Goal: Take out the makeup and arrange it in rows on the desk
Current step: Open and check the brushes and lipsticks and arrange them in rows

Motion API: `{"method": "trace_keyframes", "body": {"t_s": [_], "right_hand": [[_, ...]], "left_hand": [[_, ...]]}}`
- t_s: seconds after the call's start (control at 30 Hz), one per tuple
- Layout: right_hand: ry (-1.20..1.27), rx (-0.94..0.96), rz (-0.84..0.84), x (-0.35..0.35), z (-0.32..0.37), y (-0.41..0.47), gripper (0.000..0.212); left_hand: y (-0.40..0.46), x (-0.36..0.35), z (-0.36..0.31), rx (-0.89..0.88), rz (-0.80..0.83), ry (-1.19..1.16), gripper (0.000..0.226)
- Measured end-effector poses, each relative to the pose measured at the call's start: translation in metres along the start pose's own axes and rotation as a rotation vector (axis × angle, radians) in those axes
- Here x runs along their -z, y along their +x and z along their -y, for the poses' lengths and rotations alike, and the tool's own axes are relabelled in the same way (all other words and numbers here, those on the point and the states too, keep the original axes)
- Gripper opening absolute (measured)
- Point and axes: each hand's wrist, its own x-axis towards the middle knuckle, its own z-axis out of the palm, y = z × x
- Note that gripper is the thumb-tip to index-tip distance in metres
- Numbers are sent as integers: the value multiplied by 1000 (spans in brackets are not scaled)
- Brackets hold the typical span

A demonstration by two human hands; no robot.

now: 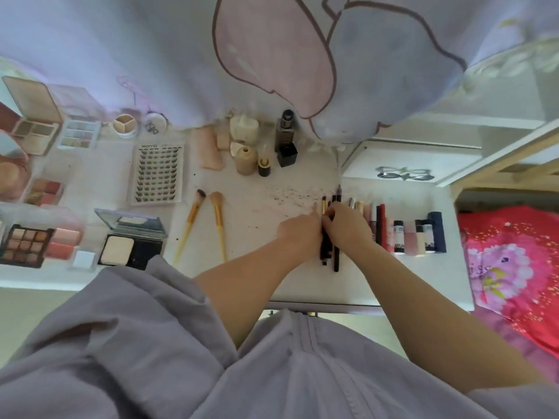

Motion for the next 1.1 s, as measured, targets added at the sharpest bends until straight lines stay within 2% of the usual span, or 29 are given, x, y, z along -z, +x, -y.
{"method": "trace_keyframes", "body": {"t_s": [0.13, 0.33, 0.5, 0.67, 0.77, 0.83, 0.9, 1.0, 1.1], "right_hand": [[-96, 59, 43, 0, -6, 6, 28], [-230, 87, 127, 2, 4, 16, 20], [-140, 108, 186, -4, 33, 15, 30], [8, 113, 224, -23, 82, 7, 21], [22, 118, 212, -39, 107, 5, 19], [14, 112, 206, -49, 121, 4, 18], [-23, 98, 197, -58, 131, 3, 18], [-60, 93, 160, -62, 134, 0, 23], [-5, 70, 106, -51, 118, 1, 29]], "left_hand": [[7, -4, -5, 116, 1, 20, 26], [6, -1, 8, 203, 10, 42, 25], [-5, 1, 48, 235, -24, 93, 25], [-21, 7, 106, 288, -30, 50, 20], [-25, 9, 135, 279, -16, 66, 26], [-25, 9, 152, 231, -52, 118, 50], [-27, 14, 161, 174, -48, 95, 61], [-32, 23, 165, 169, -37, -12, 53], [-30, 26, 150, 69, -120, 174, 37]]}}
